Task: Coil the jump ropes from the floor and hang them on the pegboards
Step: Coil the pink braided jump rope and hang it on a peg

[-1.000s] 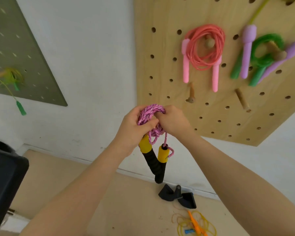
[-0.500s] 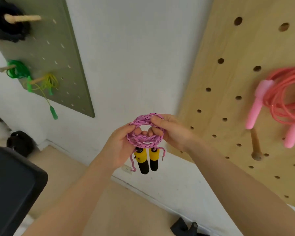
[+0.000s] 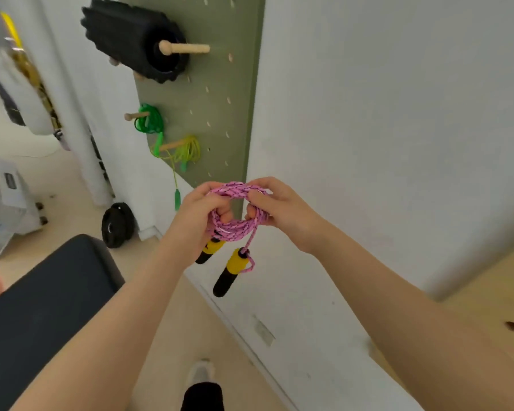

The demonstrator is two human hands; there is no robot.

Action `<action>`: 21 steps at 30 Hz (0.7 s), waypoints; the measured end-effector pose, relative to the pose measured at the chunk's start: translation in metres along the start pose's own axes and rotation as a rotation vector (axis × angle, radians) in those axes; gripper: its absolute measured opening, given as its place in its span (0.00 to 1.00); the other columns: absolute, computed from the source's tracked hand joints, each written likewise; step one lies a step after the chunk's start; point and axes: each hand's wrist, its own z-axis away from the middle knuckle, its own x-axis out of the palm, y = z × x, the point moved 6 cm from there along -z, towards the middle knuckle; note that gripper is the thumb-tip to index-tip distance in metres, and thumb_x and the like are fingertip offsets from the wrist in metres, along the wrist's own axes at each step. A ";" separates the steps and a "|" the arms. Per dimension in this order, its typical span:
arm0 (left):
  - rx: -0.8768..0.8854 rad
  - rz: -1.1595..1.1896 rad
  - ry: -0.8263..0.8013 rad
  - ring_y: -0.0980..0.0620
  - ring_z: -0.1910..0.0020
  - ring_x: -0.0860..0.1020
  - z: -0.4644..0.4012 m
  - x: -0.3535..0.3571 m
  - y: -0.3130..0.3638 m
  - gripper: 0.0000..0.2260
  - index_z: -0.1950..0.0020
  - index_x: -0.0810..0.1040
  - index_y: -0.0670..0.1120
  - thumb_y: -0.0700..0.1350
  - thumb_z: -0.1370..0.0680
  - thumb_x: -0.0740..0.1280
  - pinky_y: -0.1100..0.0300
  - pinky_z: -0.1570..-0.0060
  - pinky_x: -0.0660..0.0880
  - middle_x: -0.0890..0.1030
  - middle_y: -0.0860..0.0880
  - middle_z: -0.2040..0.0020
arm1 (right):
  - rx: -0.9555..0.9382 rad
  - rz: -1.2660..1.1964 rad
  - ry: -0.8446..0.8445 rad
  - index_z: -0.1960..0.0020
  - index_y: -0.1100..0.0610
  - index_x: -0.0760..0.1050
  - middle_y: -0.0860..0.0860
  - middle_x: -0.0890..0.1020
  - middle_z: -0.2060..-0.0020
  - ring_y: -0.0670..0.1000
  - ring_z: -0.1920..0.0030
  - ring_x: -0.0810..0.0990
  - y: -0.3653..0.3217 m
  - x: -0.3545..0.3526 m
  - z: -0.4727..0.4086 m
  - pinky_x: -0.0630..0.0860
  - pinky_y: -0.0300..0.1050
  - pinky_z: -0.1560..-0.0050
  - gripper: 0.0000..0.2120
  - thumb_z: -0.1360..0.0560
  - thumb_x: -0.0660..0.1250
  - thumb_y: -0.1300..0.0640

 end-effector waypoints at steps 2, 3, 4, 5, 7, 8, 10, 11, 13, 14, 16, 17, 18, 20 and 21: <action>0.001 -0.005 -0.052 0.54 0.76 0.69 -0.023 -0.013 0.014 0.11 0.52 0.73 0.40 0.36 0.34 0.63 0.65 0.75 0.66 0.71 0.50 0.75 | -0.041 0.022 0.027 0.42 0.57 0.68 0.51 0.78 0.66 0.49 0.62 0.76 -0.011 0.002 -0.030 0.75 0.51 0.49 0.08 0.21 0.60 0.58; 0.006 -0.008 -0.087 0.55 0.75 0.70 -0.036 -0.018 0.022 0.11 0.51 0.73 0.41 0.37 0.34 0.64 0.65 0.74 0.68 0.73 0.51 0.75 | -0.065 0.035 0.043 0.43 0.57 0.69 0.50 0.78 0.66 0.47 0.64 0.76 -0.019 0.001 -0.045 0.75 0.48 0.49 0.08 0.21 0.60 0.58; 0.015 -0.023 -0.114 0.56 0.74 0.71 -0.050 -0.024 0.031 0.10 0.51 0.73 0.42 0.38 0.31 0.65 0.65 0.73 0.69 0.73 0.52 0.74 | -0.087 0.044 0.056 0.43 0.56 0.69 0.49 0.78 0.66 0.44 0.65 0.77 -0.028 0.001 -0.061 0.76 0.44 0.51 0.07 0.21 0.61 0.58; 0.031 -0.059 -0.118 0.57 0.73 0.72 -0.065 -0.032 0.039 0.06 0.51 0.73 0.43 0.39 0.27 0.66 0.64 0.72 0.69 0.74 0.54 0.73 | -0.107 0.055 0.066 0.44 0.56 0.69 0.49 0.78 0.67 0.43 0.67 0.77 -0.037 0.002 -0.077 0.76 0.40 0.55 0.06 0.21 0.61 0.59; 0.100 -0.207 -0.051 0.56 0.71 0.72 -0.098 -0.057 0.059 0.02 0.51 0.75 0.46 0.42 0.21 0.62 0.61 0.66 0.69 0.74 0.55 0.72 | -0.163 0.087 0.099 0.47 0.55 0.70 0.49 0.78 0.66 0.42 0.67 0.77 -0.053 0.009 -0.112 0.75 0.37 0.61 0.04 0.22 0.61 0.59; 0.152 -0.301 -0.023 0.55 0.69 0.72 -0.115 -0.069 0.070 0.04 0.51 0.75 0.48 0.43 0.21 0.61 0.59 0.64 0.69 0.75 0.55 0.72 | -0.198 0.108 0.134 0.48 0.54 0.70 0.49 0.78 0.66 0.44 0.66 0.77 -0.060 0.014 -0.130 0.75 0.39 0.60 0.03 0.22 0.62 0.59; 0.245 -0.407 -0.013 0.55 0.68 0.73 -0.144 -0.089 0.095 0.03 0.51 0.76 0.49 0.43 0.21 0.62 0.58 0.63 0.71 0.76 0.55 0.70 | -0.258 0.137 0.220 0.51 0.50 0.70 0.49 0.79 0.64 0.47 0.63 0.78 -0.074 0.024 -0.163 0.76 0.48 0.56 0.03 0.23 0.63 0.56; 0.280 -0.426 -0.019 0.55 0.69 0.73 -0.156 -0.098 0.107 0.04 0.50 0.75 0.49 0.42 0.22 0.62 0.60 0.63 0.71 0.76 0.54 0.70 | -0.282 0.147 0.255 0.51 0.50 0.70 0.50 0.79 0.64 0.49 0.62 0.78 -0.082 0.029 -0.179 0.76 0.52 0.54 0.03 0.23 0.64 0.55; 0.302 -0.402 -0.061 0.57 0.68 0.75 -0.180 -0.116 0.128 0.07 0.48 0.75 0.49 0.39 0.23 0.63 0.63 0.64 0.74 0.77 0.54 0.68 | -0.330 0.168 0.302 0.49 0.51 0.70 0.51 0.79 0.64 0.49 0.62 0.77 -0.099 0.040 -0.205 0.76 0.53 0.54 0.05 0.23 0.63 0.53; 0.294 -0.372 -0.099 0.57 0.66 0.77 -0.190 -0.124 0.135 0.09 0.47 0.75 0.49 0.38 0.24 0.65 0.63 0.62 0.76 0.79 0.54 0.66 | -0.353 0.180 0.317 0.49 0.51 0.70 0.51 0.79 0.64 0.49 0.63 0.77 -0.106 0.043 -0.217 0.75 0.52 0.55 0.05 0.23 0.64 0.53; 0.295 -0.364 -0.164 0.55 0.60 0.80 -0.209 -0.137 0.147 0.13 0.47 0.75 0.50 0.38 0.28 0.69 0.60 0.57 0.79 0.81 0.54 0.60 | -0.410 0.224 0.352 0.51 0.49 0.70 0.53 0.81 0.64 0.53 0.63 0.79 -0.122 0.047 -0.235 0.75 0.53 0.56 0.04 0.24 0.65 0.53; 0.315 -0.398 -0.172 0.54 0.57 0.80 -0.217 -0.142 0.155 0.13 0.47 0.76 0.51 0.39 0.28 0.68 0.59 0.56 0.79 0.82 0.53 0.57 | -0.441 0.251 0.367 0.52 0.48 0.70 0.54 0.82 0.62 0.55 0.61 0.80 -0.130 0.049 -0.242 0.76 0.54 0.56 0.04 0.25 0.65 0.53; 0.349 -0.437 -0.168 0.54 0.56 0.80 -0.224 -0.144 0.163 0.12 0.47 0.75 0.51 0.39 0.27 0.68 0.60 0.56 0.79 0.81 0.52 0.55 | -0.469 0.278 0.381 0.52 0.47 0.70 0.55 0.83 0.61 0.57 0.60 0.80 -0.136 0.050 -0.248 0.77 0.57 0.55 0.04 0.25 0.65 0.53; 0.443 -0.491 -0.136 0.56 0.55 0.80 -0.236 -0.144 0.179 0.10 0.46 0.75 0.50 0.37 0.24 0.66 0.63 0.56 0.78 0.81 0.52 0.53 | -0.496 0.346 0.420 0.52 0.48 0.70 0.54 0.83 0.59 0.54 0.59 0.81 -0.148 0.050 -0.258 0.77 0.54 0.55 0.05 0.25 0.65 0.53; 0.481 -0.499 -0.121 0.56 0.55 0.80 -0.242 -0.143 0.186 0.10 0.45 0.74 0.49 0.37 0.23 0.65 0.64 0.55 0.77 0.80 0.51 0.52 | -0.501 0.372 0.444 0.52 0.49 0.69 0.52 0.83 0.60 0.50 0.60 0.81 -0.152 0.048 -0.262 0.77 0.50 0.56 0.05 0.25 0.65 0.54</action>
